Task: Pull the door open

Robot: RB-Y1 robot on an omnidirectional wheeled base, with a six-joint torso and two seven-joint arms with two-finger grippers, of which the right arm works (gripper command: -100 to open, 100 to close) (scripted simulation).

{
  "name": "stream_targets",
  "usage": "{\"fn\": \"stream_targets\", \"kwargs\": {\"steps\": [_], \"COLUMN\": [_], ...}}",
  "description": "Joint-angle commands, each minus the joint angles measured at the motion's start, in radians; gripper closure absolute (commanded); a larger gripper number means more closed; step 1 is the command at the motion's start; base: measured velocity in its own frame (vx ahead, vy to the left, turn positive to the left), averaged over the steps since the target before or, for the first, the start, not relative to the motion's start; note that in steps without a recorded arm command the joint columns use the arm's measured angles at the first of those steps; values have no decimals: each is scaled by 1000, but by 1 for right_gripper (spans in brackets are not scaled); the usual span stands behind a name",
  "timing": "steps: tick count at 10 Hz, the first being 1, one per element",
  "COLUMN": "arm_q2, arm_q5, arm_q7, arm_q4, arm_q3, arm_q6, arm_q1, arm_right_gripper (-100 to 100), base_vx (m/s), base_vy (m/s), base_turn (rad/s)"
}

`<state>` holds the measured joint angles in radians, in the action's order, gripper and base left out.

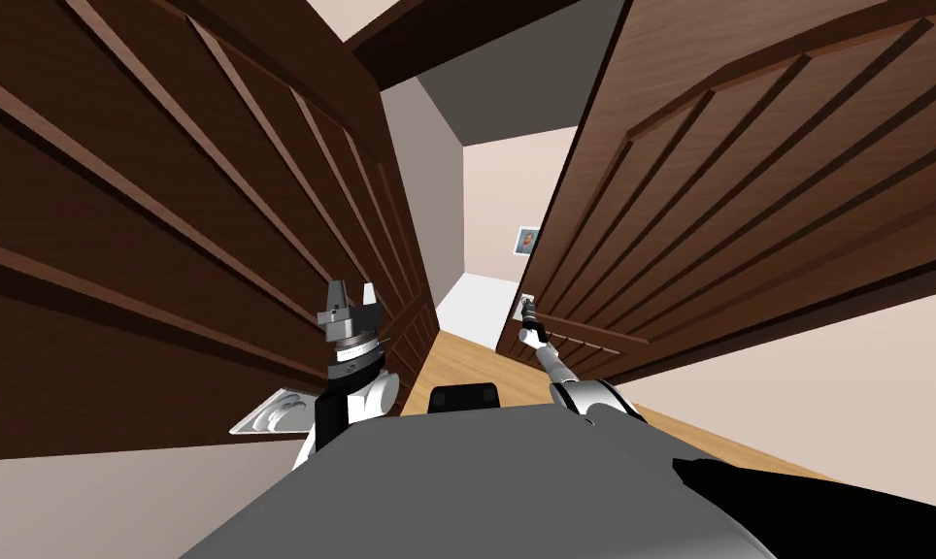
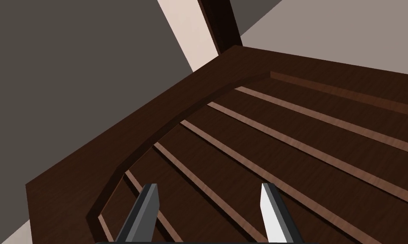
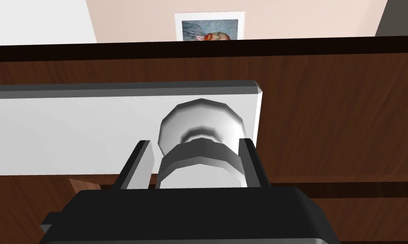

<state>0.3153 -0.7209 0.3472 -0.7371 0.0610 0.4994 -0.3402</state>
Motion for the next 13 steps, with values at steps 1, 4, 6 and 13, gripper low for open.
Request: {"fn": "stream_targets", "kwargs": {"steps": [1, 4, 6, 13], "arm_q2": [-1, -1, 1, 16], "arm_q5": [0, 0, 7, 49], "arm_q7": [0, 0, -11, -86], "arm_q4": [1, 1, -1, -28], "arm_q3": [0, 0, -12, -82], "arm_q6": [-1, -1, -5, -24], "arm_q1": [2, 2, 6, 12], "arm_right_gripper": [100, 100, 100, 100], "base_vx": [-32, -21, -64, -221], "base_vy": [13, 10, -7, -61], "base_turn": [-3, -3, 38, 111]}}
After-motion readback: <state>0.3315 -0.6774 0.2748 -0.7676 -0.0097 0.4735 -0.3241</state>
